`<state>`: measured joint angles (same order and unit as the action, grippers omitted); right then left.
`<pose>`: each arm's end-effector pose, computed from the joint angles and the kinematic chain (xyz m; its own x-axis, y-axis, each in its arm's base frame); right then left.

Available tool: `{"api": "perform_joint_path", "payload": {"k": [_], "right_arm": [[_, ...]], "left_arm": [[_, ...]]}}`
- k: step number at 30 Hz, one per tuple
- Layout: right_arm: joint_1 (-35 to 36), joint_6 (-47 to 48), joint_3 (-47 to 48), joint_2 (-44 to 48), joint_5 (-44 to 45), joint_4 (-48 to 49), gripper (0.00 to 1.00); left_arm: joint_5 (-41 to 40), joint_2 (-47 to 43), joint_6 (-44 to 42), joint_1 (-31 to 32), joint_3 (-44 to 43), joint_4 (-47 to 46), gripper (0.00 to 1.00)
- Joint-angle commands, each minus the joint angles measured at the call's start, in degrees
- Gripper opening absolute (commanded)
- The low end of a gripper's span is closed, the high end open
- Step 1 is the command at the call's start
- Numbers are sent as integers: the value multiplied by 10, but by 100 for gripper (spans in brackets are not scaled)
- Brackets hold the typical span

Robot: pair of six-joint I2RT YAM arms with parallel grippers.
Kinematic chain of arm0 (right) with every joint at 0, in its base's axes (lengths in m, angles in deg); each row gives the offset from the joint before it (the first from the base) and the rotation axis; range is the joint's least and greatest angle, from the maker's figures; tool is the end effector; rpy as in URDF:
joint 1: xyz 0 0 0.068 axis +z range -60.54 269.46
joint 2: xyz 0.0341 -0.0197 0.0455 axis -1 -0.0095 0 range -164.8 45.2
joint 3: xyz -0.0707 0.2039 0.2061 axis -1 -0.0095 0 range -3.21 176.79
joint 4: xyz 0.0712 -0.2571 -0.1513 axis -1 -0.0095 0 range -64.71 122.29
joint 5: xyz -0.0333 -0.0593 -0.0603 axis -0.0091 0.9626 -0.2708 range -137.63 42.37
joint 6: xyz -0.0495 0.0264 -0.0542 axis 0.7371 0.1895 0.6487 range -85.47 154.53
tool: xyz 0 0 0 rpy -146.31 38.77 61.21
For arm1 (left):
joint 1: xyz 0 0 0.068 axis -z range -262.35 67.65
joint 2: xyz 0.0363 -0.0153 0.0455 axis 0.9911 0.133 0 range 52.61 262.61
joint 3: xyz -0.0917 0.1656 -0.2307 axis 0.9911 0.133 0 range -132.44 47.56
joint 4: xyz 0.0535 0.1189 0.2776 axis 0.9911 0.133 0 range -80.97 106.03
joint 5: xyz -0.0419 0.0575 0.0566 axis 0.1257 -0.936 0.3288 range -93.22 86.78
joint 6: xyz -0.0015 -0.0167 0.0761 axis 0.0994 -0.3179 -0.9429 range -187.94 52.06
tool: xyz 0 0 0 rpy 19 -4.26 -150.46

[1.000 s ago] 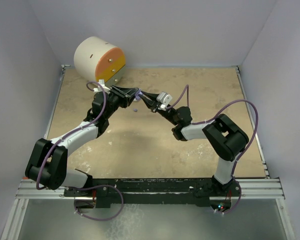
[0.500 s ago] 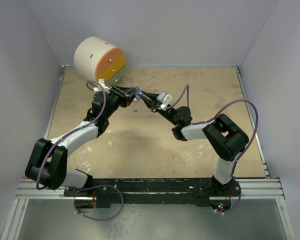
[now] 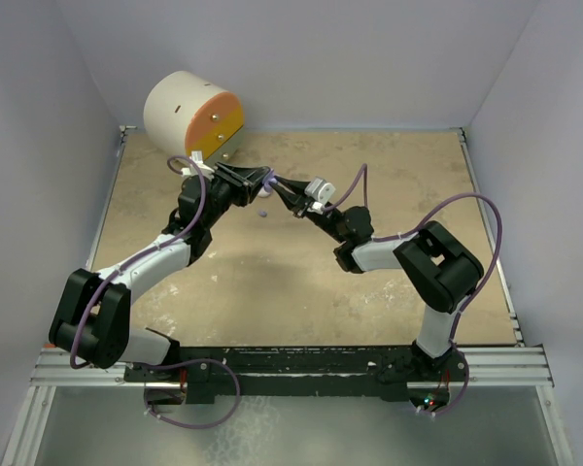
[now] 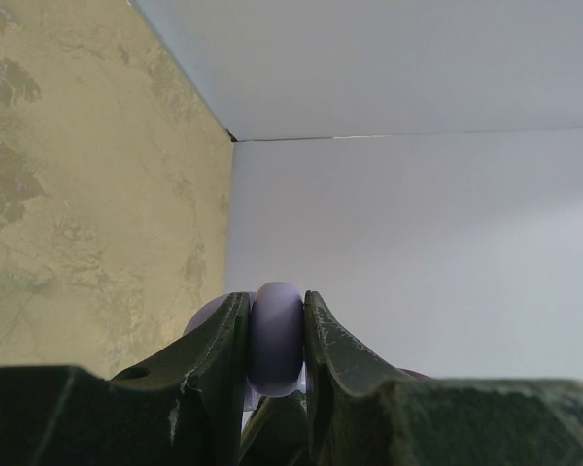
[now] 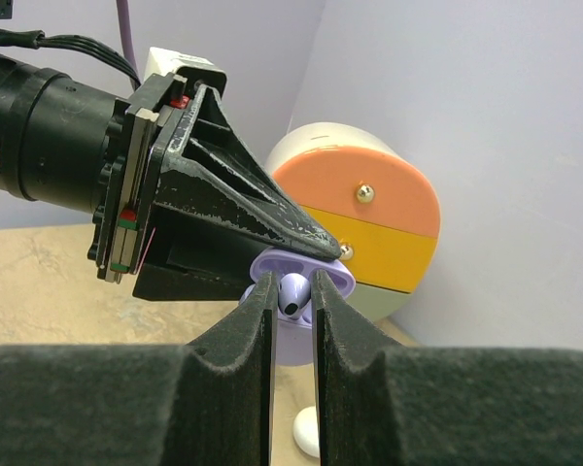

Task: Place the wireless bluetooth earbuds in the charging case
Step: Place the earbud in the charging case.

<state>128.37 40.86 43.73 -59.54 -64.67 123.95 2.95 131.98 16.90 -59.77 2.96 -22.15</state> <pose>0.3108 0.2760 0.2552 0.5179 0.2826 -0.8074 -0.7373 0.6261 -0.2538 0.3492 -0.1529 0.2724 -0.4842 -0.8710 -0.0831 -0.0144 0.1029 -0.9946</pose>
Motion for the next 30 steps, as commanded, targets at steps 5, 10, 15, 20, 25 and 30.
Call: {"api": "perform_joint_path", "payload": {"k": [5, 10, 15, 20, 25, 30], "right_arm": [[-2, -13, 25, -4, -5, 157, 19], [-2, -15, 30, -9, -7, 153, 25], [-2, -18, 32, -11, -8, 152, 32], [-2, -18, 29, -10, -7, 162, 39], [-2, -23, 16, 3, -1, 186, 43], [-2, -22, 2, 34, -2, 184, 44]], "left_arm": [[0, -4, -1, 2, -26, -46, 0], [1, -4, 3, 3, -19, -52, 0], [2, -2, 4, 2, -18, -55, 0], [1, 2, 9, 2, -13, -60, 0], [-3, 13, 17, 2, -1, -75, 0], [-7, 30, 28, 3, 15, -97, 0]]}}
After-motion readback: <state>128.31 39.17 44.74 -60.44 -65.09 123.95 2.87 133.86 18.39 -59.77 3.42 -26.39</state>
